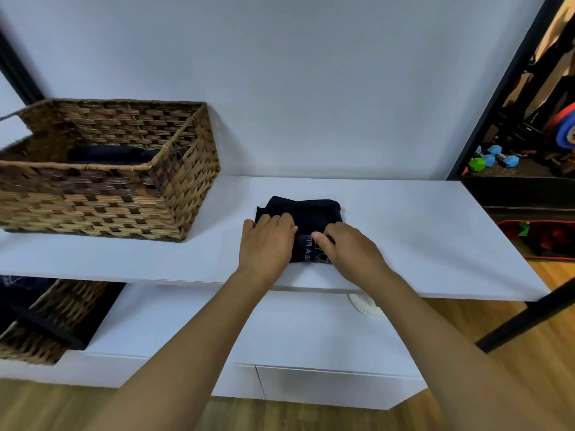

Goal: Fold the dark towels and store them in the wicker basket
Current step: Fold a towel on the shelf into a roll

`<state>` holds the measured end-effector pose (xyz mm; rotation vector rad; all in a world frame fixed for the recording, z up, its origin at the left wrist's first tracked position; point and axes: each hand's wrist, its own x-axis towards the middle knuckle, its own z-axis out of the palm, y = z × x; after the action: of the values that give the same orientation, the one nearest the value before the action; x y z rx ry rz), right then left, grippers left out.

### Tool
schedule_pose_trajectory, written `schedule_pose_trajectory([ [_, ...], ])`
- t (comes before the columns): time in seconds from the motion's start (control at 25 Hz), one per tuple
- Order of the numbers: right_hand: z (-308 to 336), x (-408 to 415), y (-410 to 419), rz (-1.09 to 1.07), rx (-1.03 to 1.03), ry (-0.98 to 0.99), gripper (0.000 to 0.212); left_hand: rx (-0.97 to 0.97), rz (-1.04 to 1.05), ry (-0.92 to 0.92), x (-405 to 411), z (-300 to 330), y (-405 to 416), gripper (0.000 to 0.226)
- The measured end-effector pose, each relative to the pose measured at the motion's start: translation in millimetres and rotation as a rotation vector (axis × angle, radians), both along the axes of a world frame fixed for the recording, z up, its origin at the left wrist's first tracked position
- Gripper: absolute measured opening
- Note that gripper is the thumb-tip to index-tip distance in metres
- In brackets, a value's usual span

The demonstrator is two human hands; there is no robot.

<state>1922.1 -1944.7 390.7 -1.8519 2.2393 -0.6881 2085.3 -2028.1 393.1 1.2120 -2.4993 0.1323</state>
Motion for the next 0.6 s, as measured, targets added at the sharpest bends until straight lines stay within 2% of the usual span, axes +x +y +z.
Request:
schedule_pose_trajectory([
  [0.12, 9, -9, -3, 0.000, 0.060, -0.278, 0.053, -0.172, -0.128, 0.088, 9, -21, 16, 0.035],
  [0.2, 14, -10, -3, -0.002, 0.113, -0.298, 0.053, -0.173, -0.161, 0.062, 13, -25, 16, 0.036],
  [0.24, 13, -7, -3, -0.014, 0.110, -0.190, 0.049, -0.172, -0.163, 0.043, 13, -22, 13, 0.039],
  [0.32, 1, 2, -1, -0.047, -0.120, 0.216, 0.039, -0.164, -0.137, 0.006, 10, -12, 11, 0.043],
  [0.4, -14, 12, 5, -0.020, -0.288, 0.474, 0.037, -0.016, -0.099, -0.059, 1, 2, 6, 0.045],
  [0.52, -27, 8, 7, 0.022, -0.285, 0.478, 0.046, 0.326, -0.043, -0.062, -10, 14, -13, 0.050],
  [0.6, -22, 2, -3, 0.026, -0.282, 0.419, 0.050, 0.461, -0.029, -0.046, -12, 18, -21, 0.050],
])
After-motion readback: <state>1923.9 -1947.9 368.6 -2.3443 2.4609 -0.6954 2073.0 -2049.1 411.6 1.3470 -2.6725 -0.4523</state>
